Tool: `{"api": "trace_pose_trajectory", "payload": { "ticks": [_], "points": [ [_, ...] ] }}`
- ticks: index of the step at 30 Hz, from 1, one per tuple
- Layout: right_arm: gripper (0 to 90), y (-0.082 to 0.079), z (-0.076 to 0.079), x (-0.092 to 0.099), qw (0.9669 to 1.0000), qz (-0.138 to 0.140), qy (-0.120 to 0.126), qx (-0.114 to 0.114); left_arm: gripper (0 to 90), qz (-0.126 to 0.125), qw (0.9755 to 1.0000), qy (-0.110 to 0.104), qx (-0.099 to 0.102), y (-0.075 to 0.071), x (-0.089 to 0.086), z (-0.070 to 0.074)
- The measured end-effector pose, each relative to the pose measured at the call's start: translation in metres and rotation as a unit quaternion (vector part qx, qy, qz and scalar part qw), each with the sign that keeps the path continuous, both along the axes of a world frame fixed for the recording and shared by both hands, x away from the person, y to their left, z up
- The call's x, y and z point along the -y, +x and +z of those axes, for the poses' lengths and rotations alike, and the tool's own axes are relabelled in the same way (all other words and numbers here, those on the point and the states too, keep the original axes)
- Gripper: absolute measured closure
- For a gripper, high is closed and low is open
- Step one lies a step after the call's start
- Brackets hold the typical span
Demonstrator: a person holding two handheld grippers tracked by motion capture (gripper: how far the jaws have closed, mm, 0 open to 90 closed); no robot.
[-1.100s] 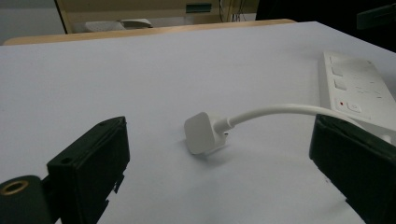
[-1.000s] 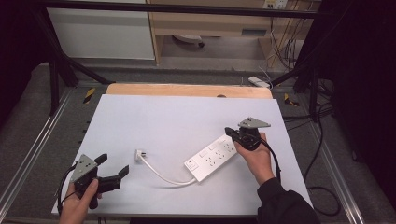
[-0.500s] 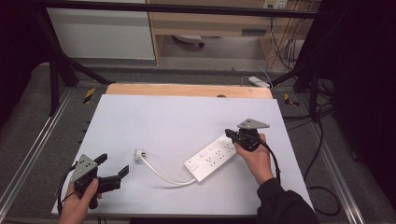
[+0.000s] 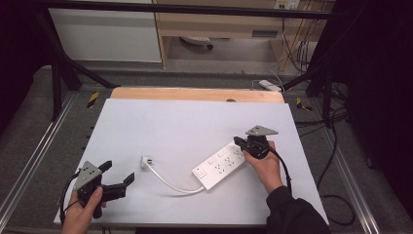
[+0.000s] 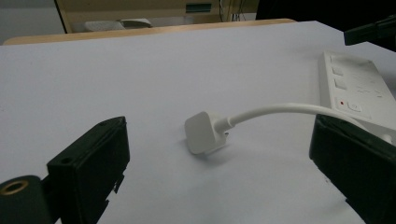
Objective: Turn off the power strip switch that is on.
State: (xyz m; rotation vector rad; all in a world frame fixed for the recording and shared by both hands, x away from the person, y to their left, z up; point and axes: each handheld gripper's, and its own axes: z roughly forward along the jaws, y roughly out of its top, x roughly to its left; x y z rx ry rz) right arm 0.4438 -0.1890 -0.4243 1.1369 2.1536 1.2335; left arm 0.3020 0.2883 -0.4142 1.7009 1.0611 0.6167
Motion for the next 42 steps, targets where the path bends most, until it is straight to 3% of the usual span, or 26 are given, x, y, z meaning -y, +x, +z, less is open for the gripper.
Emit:
{"api": "trace_pose_trajectory", "payload": {
  "ticks": [42],
  "points": [
    [90.0,0.007,-0.018,-0.005,0.9998,-0.002,-0.005,-0.020,5.2,-0.002,1.0000,0.001,-0.001,0.000,0.001,0.000]
  ]
}}
